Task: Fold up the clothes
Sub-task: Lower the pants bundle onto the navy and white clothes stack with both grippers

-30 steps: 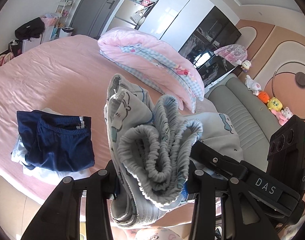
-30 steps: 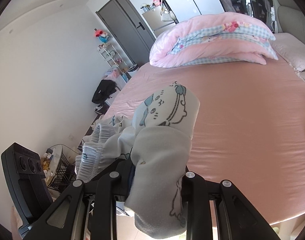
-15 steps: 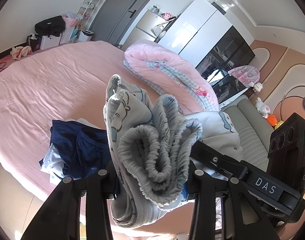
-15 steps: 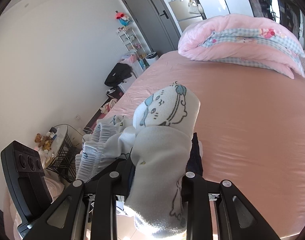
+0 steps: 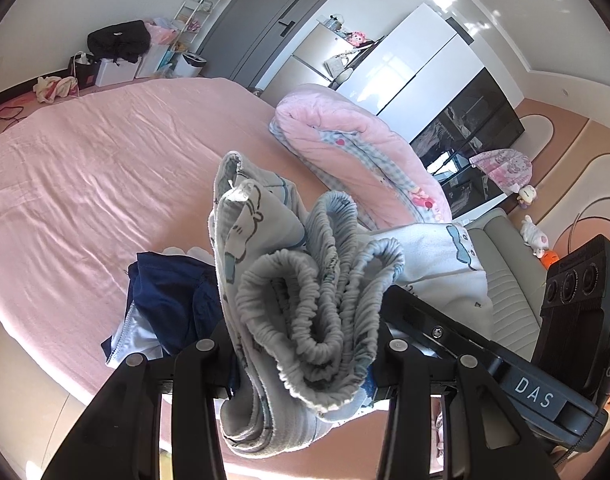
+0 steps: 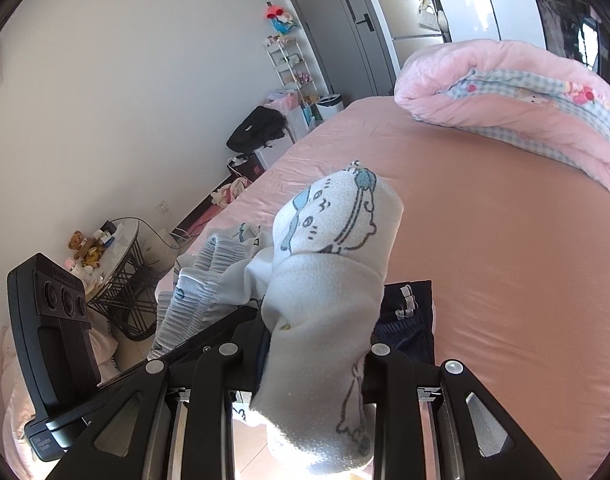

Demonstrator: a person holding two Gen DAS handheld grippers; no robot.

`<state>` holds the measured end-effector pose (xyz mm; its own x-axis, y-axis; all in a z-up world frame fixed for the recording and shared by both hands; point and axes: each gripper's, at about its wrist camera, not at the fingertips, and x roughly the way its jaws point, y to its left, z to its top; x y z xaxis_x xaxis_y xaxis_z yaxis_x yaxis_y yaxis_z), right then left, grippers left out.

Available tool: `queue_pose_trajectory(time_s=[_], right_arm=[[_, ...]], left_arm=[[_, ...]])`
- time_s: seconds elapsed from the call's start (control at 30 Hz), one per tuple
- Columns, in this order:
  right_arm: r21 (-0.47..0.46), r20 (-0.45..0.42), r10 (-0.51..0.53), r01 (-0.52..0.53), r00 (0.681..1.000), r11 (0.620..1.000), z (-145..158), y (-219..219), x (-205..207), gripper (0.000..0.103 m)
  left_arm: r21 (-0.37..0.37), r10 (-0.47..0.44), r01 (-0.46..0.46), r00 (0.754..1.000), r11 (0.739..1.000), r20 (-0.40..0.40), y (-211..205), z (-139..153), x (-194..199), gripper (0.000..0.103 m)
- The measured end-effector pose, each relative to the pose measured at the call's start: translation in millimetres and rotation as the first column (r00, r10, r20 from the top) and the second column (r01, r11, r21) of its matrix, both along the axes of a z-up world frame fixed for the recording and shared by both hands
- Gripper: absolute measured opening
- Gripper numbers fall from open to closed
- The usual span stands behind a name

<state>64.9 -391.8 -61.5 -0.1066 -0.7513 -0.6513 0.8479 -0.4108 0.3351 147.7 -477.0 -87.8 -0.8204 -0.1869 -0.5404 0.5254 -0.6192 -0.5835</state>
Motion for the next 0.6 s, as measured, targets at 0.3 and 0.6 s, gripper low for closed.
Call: queue_pose_trajectory(time_s=[0.3, 0.6], right_arm=[[0.046, -0.012, 0.047, -0.047, 0.999, 0.998, -30, -27, -18, 0.028], [0.049, 0.008, 0.088, -0.088, 0.996, 0.995, -56, -41, -38, 0.028]], left_arm=[[0.014, 0.004, -0.004, 0.999, 1.000, 0.033, -19, -31, -15, 0.039], [0.036, -0.010, 0.009, 0.999, 0.999, 0.036, -37, -51, -25, 0.039]])
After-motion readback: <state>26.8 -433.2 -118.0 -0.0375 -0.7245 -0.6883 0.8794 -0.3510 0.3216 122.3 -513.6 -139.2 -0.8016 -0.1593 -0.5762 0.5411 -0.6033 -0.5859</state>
